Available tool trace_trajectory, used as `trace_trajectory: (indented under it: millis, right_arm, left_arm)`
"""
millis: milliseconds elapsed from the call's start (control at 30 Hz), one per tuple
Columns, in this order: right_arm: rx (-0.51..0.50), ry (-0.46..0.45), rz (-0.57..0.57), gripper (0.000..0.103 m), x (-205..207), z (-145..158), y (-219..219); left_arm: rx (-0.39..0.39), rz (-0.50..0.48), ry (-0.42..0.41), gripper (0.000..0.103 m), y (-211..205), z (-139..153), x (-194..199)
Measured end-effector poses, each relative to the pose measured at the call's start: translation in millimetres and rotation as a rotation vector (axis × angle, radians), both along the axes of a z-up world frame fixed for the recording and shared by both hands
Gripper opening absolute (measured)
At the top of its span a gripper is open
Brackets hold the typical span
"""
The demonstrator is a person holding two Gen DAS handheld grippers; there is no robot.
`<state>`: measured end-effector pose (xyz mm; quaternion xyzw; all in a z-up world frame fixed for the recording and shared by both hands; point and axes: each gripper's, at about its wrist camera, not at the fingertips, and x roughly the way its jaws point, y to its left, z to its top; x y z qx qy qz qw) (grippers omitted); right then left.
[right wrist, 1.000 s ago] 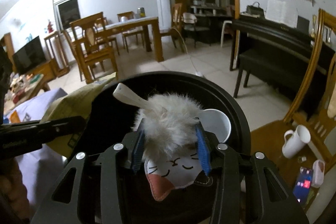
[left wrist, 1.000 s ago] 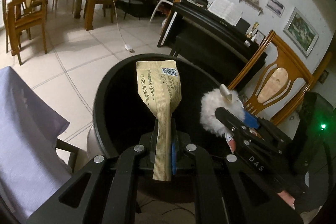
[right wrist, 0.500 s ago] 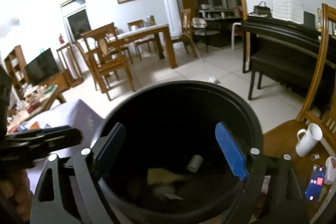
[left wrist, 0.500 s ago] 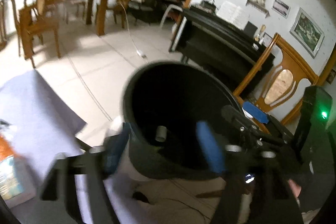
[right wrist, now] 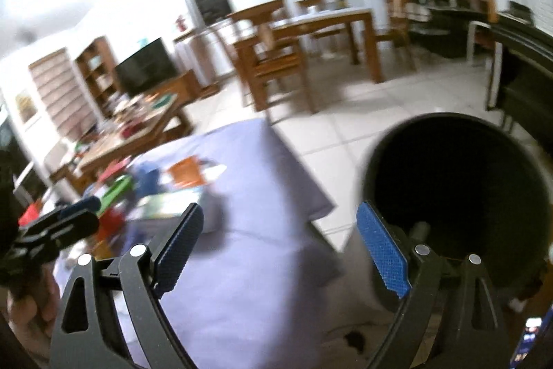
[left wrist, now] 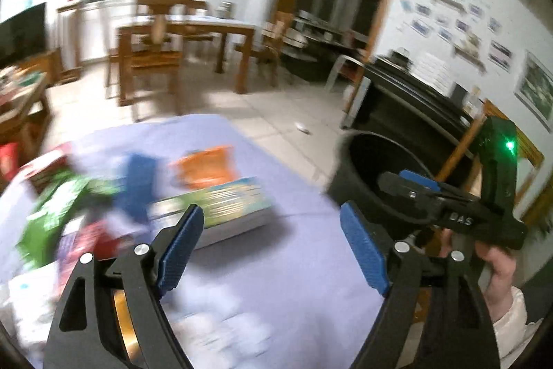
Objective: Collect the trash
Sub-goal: 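Move both open tools back over the table, then grasp the white crumpled tissue with the left tool while the right tool grasps the red juice carton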
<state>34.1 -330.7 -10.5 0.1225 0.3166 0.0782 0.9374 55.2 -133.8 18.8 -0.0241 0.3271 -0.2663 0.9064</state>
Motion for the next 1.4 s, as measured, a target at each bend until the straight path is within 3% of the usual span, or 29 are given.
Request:
trace_trajectory:
  millis: [233,400,467,633,867,1000,1100,1300,1400]
  right_arm:
    - [-0.040,-0.037,0.195,0.089,12.1,18.9,105.5]
    - [-0.080,-0.074,0.291,0.089,35.9,38.8,185.3]
    - [-0.097,-0.085,0.319,0.098,49.3,46.0,216.1]
    - [-0.207,-0.023,0.400,0.098,105.4,52.5,286.6]
    - [-0.349,0.111,0.425,0.098,189.0,25.3,357.9]
    - [-0.414,0.179,0.457,0.098,221.5,6.7,388.9]
    - [-0.455,0.210,0.459,0.098,238.1,-7.2,404.4]
    - [-0.500,0.253,0.481,0.098,246.5,-27.9,423.0]
    - [-0.564,0.204,0.480,0.092,243.7,-33.4,432.6]
  left_arm:
    - [0.010,0.296,0.007,0.081,139.5,-6.7,-16.2]
    - [0.060,0.456,0.053,0.081,206.6,-25.7,-15.2]
    - [0.075,0.484,0.099,0.081,223.6,-37.7,-9.1]
    - [0.106,0.478,0.170,0.080,246.3,-65.6,3.6]
    - [0.097,0.452,0.198,0.049,259.6,-76.9,11.3]
    - [0.094,0.432,0.188,0.048,259.2,-76.1,11.4]
    - [0.087,0.400,0.199,0.038,256.6,-78.6,10.4]
    - [0.080,0.383,0.199,0.036,256.5,-78.5,9.9]
    - [0.078,0.377,0.202,0.029,256.7,-78.8,9.5]
